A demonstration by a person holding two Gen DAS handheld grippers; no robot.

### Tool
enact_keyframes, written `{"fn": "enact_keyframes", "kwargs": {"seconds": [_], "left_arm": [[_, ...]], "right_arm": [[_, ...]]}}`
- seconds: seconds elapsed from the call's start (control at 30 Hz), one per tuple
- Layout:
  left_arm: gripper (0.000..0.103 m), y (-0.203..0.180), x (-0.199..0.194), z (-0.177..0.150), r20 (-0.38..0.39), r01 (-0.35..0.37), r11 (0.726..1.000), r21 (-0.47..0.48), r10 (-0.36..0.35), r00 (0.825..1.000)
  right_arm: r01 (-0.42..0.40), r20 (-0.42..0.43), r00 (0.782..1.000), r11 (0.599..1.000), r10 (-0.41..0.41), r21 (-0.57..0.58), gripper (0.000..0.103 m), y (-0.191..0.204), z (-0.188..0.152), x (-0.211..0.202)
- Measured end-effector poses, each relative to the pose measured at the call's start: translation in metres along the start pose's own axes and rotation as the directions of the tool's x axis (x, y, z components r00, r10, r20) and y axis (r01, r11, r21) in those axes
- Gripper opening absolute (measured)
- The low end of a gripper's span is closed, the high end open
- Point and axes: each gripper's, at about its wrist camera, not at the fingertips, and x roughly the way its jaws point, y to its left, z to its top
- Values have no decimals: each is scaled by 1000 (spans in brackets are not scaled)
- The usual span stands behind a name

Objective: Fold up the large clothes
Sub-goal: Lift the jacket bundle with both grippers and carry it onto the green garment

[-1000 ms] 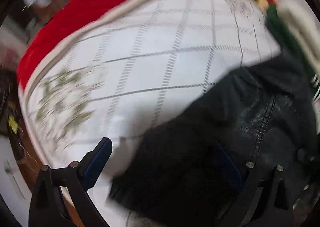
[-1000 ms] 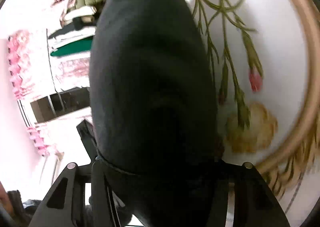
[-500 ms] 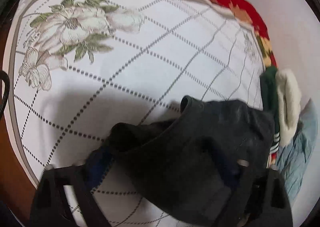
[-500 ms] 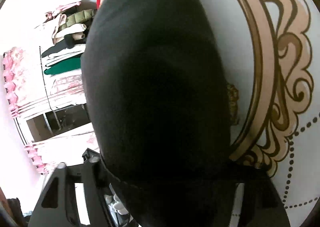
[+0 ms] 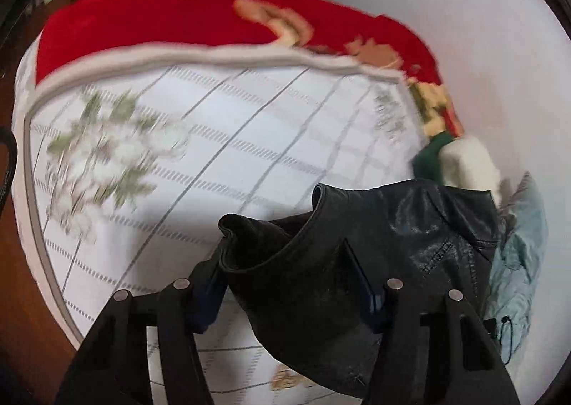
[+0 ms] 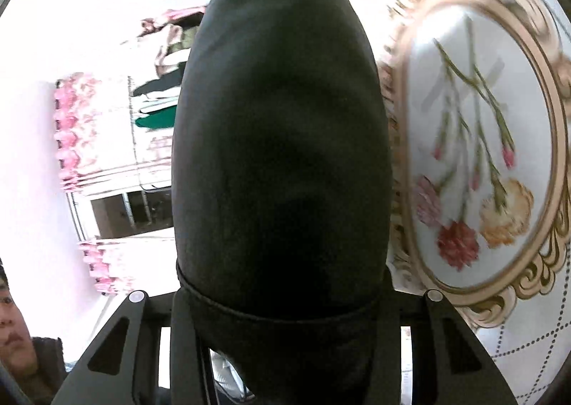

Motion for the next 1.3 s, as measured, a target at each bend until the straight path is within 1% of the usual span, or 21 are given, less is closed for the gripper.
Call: {"fn": "enact_keyframes", "kwargs": {"seconds": [0.07, 0.23, 0.33, 0.37, 0.4, 0.43, 0.47, 0.57, 0.63, 0.67, 0.77, 0.83, 0.9, 0.97, 1.03, 1.07, 1.13, 1.17, 1.2, 1.23, 1.3], "left_arm": [[56, -32, -4, 18, 15, 16, 999, 46, -16, 1000], [55, -108, -10, 52, 27, 74, 990, 121, -78, 997], [55, -163, -3, 73, 33, 125, 979, 158, -132, 991], [55, -181, 0, 79, 34, 143, 975, 170, -151, 988], [55, -199, 5, 85, 36, 157, 970, 184, -166, 986], [55, -221, 13, 92, 36, 172, 964, 201, -183, 982], [55, -243, 24, 99, 36, 185, 959, 215, -197, 980], [55, -295, 57, 121, 34, 214, 948, 235, -228, 973], [55, -326, 84, 137, 32, 225, 942, 249, -240, 970], [55, -338, 98, 144, 31, 226, 940, 255, -242, 970], [55, -365, 138, 163, 29, 216, 936, 279, -234, 972], [55, -375, 168, 174, 27, 198, 934, 299, -216, 976], [55, -381, 195, 179, 11, 164, 933, 319, -177, 984], [55, -383, 221, 180, -18, 130, 931, 342, -132, 991], [56, -382, 240, 175, -52, 119, 922, 368, -108, 993], [56, -384, 245, 170, -64, 107, 912, 395, -89, 994], [56, -386, 244, 161, -55, 79, 892, 446, -62, 997], [56, -389, 241, 157, -44, 64, 882, 467, -48, 998], [56, -391, 238, 155, -36, 47, 872, 487, -34, 999], [56, -392, 235, 154, -31, 37, 867, 496, -25, 999], [59, -396, 229, 154, -24, 16, 856, 517, -4, 1000]], "right_arm": [[-14, 22, 1000, 1000, 14, -8, 46, 25, 17, 4], [-30, 81, 996, 999, 33, -34, 46, 87, 53, -32], [-18, 128, 992, 998, 25, -58, 46, 127, 91, -66], [-13, 137, 990, 998, 22, -64, 46, 144, 101, -67], [-6, 154, 988, 997, 17, -76, 46, 160, 122, -81], [-1, 161, 987, 997, 14, -81, 46, 168, 131, -88], [7, 177, 984, 996, 9, -89, 46, 181, 155, -101], [19, 196, 981, 995, 1, -99, 46, 199, 212, -124], [33, 198, 980, 994, -12, -106, 46, 206, 265, -133], [34, 197, 980, 994, -12, -105, 46, 209, 277, -142], [17, 186, 983, 996, 1, -91, 46, 202, 366, -143], [-20, 164, 986, 998, 29, -58, 46, 181, 422, -133], [-15, 167, 986, 999, 21, -34, 46, 158, 449, -123], [0, 183, 983, 1000, 0, -3, 46, 135, 464, -115], [16, 202, 979, 1000, -21, 25, 50, 118, 482, -117], [27, 205, 978, 999, -32, 28, 55, 116, 482, -113], [93, 210, 973, 995, -99, 40, 62, 113, 484, -121], [117, 204, 971, 992, -123, 41, 66, 115, 469, -120], [176, 193, 965, 984, -179, 35, 70, 121, 469, -119], [239, 189, 952, 971, -240, 27, 73, 130, 467, -119], [393, 203, 899, 919, -388, 17, 82, 150, 458, -118]]}}
